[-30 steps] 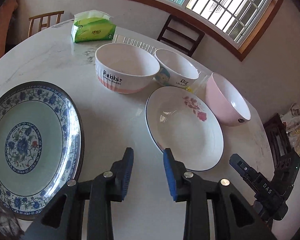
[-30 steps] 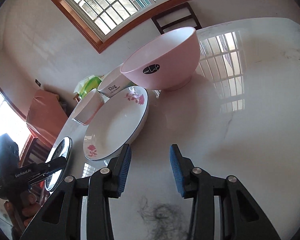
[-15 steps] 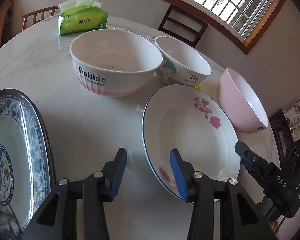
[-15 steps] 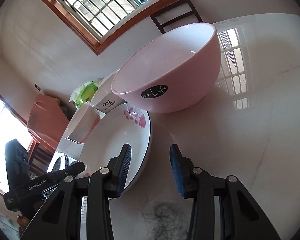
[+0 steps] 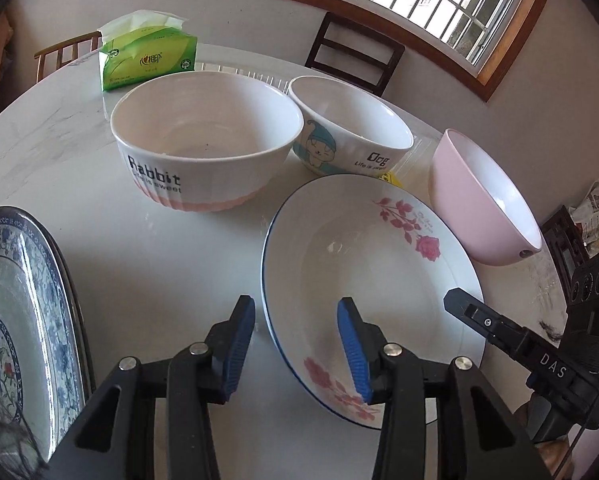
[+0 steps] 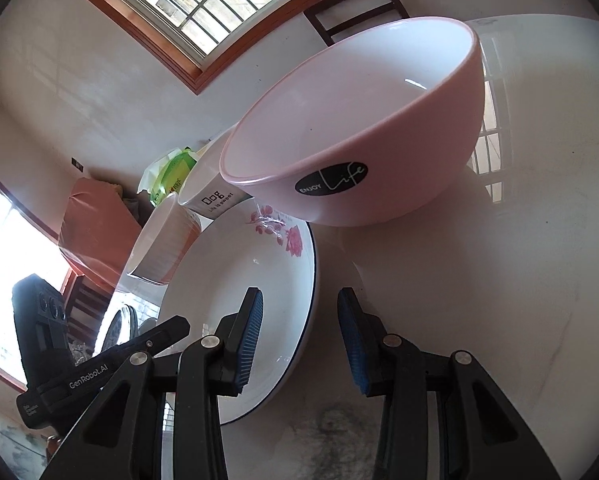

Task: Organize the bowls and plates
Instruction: 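Grasp the rim of the white pink-flower plate with the left gripper, then lift the white plate and carry it over the stacked blue plates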

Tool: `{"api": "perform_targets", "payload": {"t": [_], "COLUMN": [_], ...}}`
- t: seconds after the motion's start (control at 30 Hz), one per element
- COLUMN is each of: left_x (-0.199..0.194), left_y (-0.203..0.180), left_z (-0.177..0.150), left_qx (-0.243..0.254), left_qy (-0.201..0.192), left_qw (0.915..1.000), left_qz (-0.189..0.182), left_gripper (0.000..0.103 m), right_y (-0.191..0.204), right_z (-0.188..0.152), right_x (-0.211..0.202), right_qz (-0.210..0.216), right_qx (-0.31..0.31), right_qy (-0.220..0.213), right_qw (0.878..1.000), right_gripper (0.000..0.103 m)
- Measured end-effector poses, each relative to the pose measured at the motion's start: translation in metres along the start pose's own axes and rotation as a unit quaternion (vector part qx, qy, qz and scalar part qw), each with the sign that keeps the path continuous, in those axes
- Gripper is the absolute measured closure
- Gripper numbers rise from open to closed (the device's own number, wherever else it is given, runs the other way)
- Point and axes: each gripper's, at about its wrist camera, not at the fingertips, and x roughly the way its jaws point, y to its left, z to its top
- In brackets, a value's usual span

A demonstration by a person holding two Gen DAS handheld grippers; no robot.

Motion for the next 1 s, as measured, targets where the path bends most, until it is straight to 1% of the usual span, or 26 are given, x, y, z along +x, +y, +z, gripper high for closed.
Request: {"api": "perform_targets", "payload": {"t": [0.03,0.13,0.2,0.27,0.4,0.57,0.67,0.8,1.0], "left_x": [-0.001,-0.006,-0.011,-0.014,-0.019,-0.021,-0.034,-0.052,-0.075], "left_y": [0.0,0.007,0.009,0.008,0.012,0.009,0.007,-0.002,-0.004], "left_z": [-0.001,-0.003,-0.006,-0.01,-0.012,-0.015,-0.028,-0.046,-0.065], "left_qx": [-0.004,-0.035,-0.04,-0.041,-0.05,-0.053,-0.046,-0.024,-0.019], "left_qy": [-0.007,-0.005,-0.003,0.0,-0.001,0.0,-0.002,-0.016,-0.026], "left_qw": [0.9998,0.9993,0.9991,0.999,0.9986,0.9984,0.9987,0.9988,0.9979], "left_qz": [0.018,0.014,0.012,0.015,0.013,0.02,0.022,0.039,0.056], "left_gripper": [0.083,0.085,0.086,0.086,0.085,0.085,0.085,0.085,0.085], "right_y": [0.003,0.009,0.008,0.008,0.014,0.021,0.023,0.023,0.03], "right_z": [0.0,0.0,0.0,-0.001,-0.008,-0.027,-0.04,-0.056,-0.078], "right_x": [0.002,0.007,0.008,0.007,0.001,-0.01,-0.018,-0.031,-0.044], "right_qz": [-0.002,-0.019,-0.016,-0.009,-0.023,-0.026,-0.025,-0.019,-0.011], "right_qx": [-0.006,-0.023,-0.025,-0.023,-0.041,-0.054,-0.057,-0.054,-0.059], "right_qy": [0.005,0.016,0.021,0.023,0.014,0.017,0.019,0.017,0.023], "right_qw": [1.0,0.999,0.999,0.999,0.999,0.998,0.998,0.998,0.998], "right_gripper": [0.071,0.084,0.087,0.087,0.087,0.087,0.087,0.087,0.087]}}
